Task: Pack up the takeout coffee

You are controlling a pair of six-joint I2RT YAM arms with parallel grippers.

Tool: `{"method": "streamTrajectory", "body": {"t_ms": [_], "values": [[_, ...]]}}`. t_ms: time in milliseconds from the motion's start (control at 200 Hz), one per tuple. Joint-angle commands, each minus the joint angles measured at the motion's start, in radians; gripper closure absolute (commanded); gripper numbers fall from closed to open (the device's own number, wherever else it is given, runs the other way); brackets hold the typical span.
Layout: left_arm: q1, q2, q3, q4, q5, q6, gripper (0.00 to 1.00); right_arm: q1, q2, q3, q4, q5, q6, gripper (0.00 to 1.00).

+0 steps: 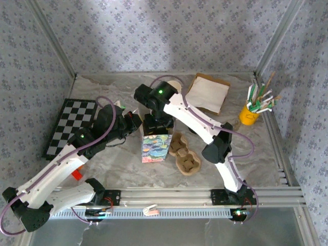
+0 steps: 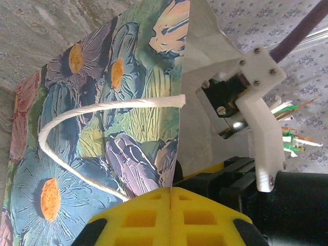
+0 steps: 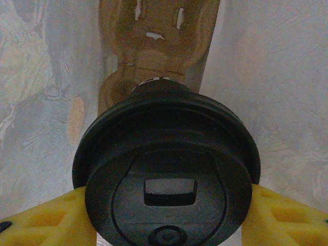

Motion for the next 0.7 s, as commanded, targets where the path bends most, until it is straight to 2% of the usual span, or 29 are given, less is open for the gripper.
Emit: {"method": "streamTrajectory", "body": {"t_ms": [0,700], "values": [[-0.006,0.004,0.017,0.002,0.008,0.034,1.0,-0.004,0.011,0.011,-0.197,0.024,-0.026,0.39],[-0.005,0.039,0.046,-0.021,0.024,0.093,1.0,0.009,0.03,0.011,-0.184,0.038,-0.055,0.39]]}}
